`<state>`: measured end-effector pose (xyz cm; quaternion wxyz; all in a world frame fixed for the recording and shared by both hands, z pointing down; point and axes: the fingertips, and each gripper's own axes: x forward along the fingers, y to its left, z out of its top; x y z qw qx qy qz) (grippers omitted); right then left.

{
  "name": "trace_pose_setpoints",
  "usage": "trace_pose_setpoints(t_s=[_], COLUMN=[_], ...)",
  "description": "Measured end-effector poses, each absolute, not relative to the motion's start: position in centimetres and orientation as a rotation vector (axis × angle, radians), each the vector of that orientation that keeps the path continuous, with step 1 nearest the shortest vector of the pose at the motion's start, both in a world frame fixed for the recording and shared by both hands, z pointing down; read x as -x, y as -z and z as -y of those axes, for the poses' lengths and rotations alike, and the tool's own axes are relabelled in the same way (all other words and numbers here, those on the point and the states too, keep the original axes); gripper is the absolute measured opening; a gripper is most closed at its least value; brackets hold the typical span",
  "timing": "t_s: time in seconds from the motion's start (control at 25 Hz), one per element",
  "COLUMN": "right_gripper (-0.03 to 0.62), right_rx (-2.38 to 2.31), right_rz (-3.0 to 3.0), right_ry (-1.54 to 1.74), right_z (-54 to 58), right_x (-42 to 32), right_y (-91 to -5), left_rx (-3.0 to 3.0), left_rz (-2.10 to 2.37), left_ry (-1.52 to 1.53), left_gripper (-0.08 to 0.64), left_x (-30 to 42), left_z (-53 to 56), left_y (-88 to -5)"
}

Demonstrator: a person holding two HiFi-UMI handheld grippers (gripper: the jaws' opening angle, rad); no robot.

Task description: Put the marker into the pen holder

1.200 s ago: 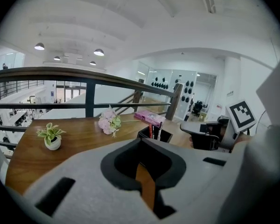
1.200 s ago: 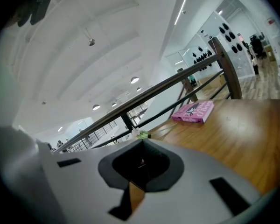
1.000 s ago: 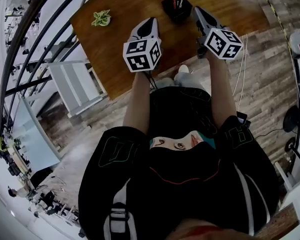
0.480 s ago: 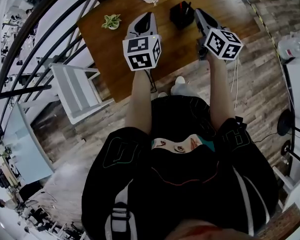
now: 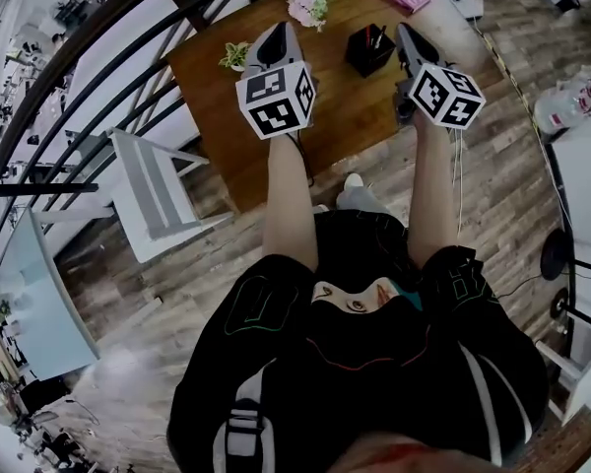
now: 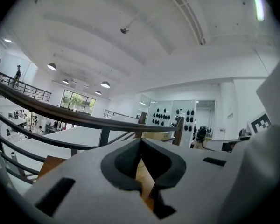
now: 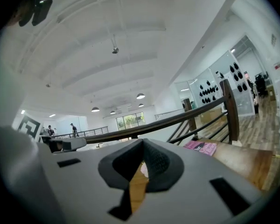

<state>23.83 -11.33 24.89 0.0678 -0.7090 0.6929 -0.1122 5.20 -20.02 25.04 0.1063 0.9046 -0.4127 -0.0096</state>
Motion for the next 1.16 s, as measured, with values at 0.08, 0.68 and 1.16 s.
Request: trace_pose_setpoints(t_s=[0.08,0.68,1.16], right_gripper=[0.003,0.003,0.003], right_rx=[2.171,2.216,2.194], right_rz=[-2.089,-2.268,-2.322], right_ry=[0.287,-0.126,-0.128], right_z=[10.9,11.1,12.5], right_x=[-23.5,-16.6,-15.8], right_y=[-24.0,-21.3,-22.1], left_rx=[-2.671,-2.875,-2.870], left_rz=[1.223,1.355,1.411], left_ry=[0.046,0.186,0.146], left_gripper=[0.009,0.008,0.008], left_x=[-4.6,-0.2,0.5], left_z=[19.6,17.6,18.1], left_y=[-24.7,-21.3,-22.6])
